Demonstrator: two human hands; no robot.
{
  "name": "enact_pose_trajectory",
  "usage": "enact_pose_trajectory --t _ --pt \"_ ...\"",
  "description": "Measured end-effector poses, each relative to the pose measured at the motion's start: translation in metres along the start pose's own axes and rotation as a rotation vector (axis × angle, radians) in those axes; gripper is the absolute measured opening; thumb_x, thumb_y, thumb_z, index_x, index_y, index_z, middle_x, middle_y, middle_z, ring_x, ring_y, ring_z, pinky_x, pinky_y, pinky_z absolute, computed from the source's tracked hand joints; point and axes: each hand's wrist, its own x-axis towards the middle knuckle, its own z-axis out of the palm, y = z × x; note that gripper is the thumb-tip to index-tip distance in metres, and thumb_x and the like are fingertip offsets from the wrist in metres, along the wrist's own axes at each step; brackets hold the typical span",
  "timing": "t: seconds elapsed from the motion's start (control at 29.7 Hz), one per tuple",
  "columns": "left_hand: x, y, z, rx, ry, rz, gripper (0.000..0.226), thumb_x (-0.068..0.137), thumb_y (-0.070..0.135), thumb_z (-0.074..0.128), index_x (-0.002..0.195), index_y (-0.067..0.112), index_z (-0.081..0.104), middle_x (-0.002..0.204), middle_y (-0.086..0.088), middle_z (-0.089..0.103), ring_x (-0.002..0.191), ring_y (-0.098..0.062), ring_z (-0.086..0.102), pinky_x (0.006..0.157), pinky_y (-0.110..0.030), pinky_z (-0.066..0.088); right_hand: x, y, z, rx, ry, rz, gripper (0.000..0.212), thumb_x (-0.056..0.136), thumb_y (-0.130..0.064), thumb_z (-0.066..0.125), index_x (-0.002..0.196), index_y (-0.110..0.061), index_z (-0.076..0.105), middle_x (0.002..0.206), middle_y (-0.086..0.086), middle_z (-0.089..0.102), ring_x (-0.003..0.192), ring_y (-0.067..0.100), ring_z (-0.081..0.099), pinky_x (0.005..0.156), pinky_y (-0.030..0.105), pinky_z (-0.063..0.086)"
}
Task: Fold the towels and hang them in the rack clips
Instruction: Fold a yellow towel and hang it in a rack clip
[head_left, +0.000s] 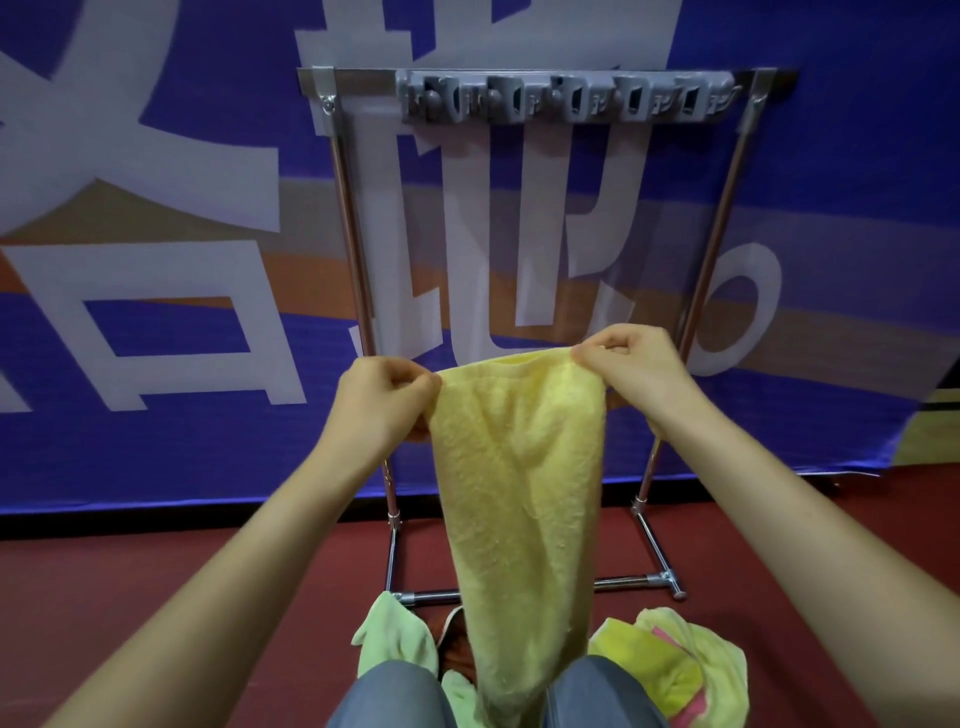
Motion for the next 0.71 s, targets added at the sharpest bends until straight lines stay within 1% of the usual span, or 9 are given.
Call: enact_pose_trajectory --t 0.13,0.24,0.27,0.34,0.4,0.44,0.54,0.64,0.71 --pt "-0.004 -0.004 -0.010 0.029 -0.071 0.021 0.018 0.088 0.007 0.049 0.085 0.004 0.066 0.074 -0.010 0.065 0.068 -0.020 0.065 0.055 -0.021 0.058 -0.003 0.008 -0.008 -0.111 -0.073 -0.071 0.010 0.086 -0.011 0.055 0.084 -0.009 0.065 0.069 0.003 0.060 0.059 0.012 0.055 0.044 0.014 0.046" --pt "-0.005 -0.007 -0.015 0.067 -0.110 0.044 0.018 0.089 0.009 0.048 0.086 0.006 0.065 0.075 -0.009 0.066 0.070 -0.020 0.066 0.057 -0.020 0.058 -0.005 0.014 -0.010 -0.237 -0.115 -0.140 0.015 0.088 -0.012 0.052 0.088 -0.012 0.068 0.073 -0.002 0.063 0.069 0.013 0.058 0.064 0.026 0.050" --pt "-0.006 -0.007 -0.014 0.071 -0.111 0.045 0.018 0.089 0.009 0.048 0.085 0.006 0.065 0.076 -0.009 0.065 0.069 -0.019 0.066 0.056 -0.019 0.057 -0.006 0.014 -0.009 -0.245 -0.130 -0.146 0.017 0.089 -0.011 0.051 0.089 -0.012 0.067 0.074 -0.005 0.062 0.071 0.012 0.059 0.067 0.028 0.050" --pt "-0.007 -0.005 -0.011 0.069 -0.110 0.045 0.018 0.090 0.009 0.047 0.083 0.008 0.064 0.075 -0.009 0.065 0.069 -0.019 0.065 0.054 -0.017 0.056 -0.008 0.015 -0.005 -0.220 -0.175 -0.128 0.019 0.091 -0.010 0.046 0.091 -0.011 0.065 0.075 -0.006 0.061 0.070 0.009 0.058 0.065 0.023 0.050" --pt "-0.007 -0.004 -0.010 0.072 -0.123 0.051 0.019 0.090 0.010 0.047 0.081 0.011 0.064 0.075 -0.008 0.065 0.070 -0.018 0.066 0.056 -0.018 0.057 -0.010 0.018 -0.001 -0.177 -0.208 -0.082 0.019 0.092 -0.008 0.043 0.092 -0.009 0.062 0.074 -0.004 0.060 0.067 0.009 0.056 0.057 0.015 0.049" --pt "-0.008 -0.004 -0.011 0.077 -0.131 0.056 0.020 0.090 0.010 0.047 0.079 0.013 0.063 0.075 -0.008 0.065 0.070 -0.018 0.066 0.057 -0.019 0.057 -0.011 0.021 0.001 -0.153 -0.205 -0.056 0.019 0.092 -0.007 0.043 0.090 -0.010 0.061 0.072 -0.003 0.058 0.065 0.009 0.055 0.055 0.014 0.048" --pt "-0.007 -0.004 -0.013 0.103 -0.149 0.069 0.018 0.090 0.011 0.048 0.080 0.013 0.063 0.071 -0.004 0.063 0.065 -0.015 0.064 0.056 -0.019 0.057 -0.013 0.030 0.004 -0.106 -0.181 -0.009 0.019 0.092 -0.008 0.042 0.081 -0.014 0.057 0.071 -0.003 0.054 0.065 0.008 0.050 0.061 0.021 0.043" --pt "-0.008 -0.005 -0.013 0.123 -0.144 0.064 0.017 0.089 0.011 0.050 0.084 0.008 0.065 0.071 -0.004 0.063 0.063 -0.014 0.062 0.052 -0.016 0.054 -0.015 0.033 0.006 -0.141 -0.191 -0.037 0.016 0.093 -0.013 0.041 0.088 -0.012 0.057 0.073 -0.005 0.053 0.068 0.008 0.048 0.063 0.021 0.039" --pt "-0.009 -0.006 -0.011 0.093 -0.133 0.046 0.017 0.088 0.010 0.051 0.082 0.008 0.066 0.073 -0.009 0.066 0.065 -0.018 0.065 0.053 -0.017 0.056 -0.017 0.032 0.007 -0.114 -0.153 -0.061 0.013 0.091 -0.013 0.045 0.091 -0.012 0.058 0.069 -0.005 0.051 0.063 0.008 0.046 0.059 0.021 0.037"
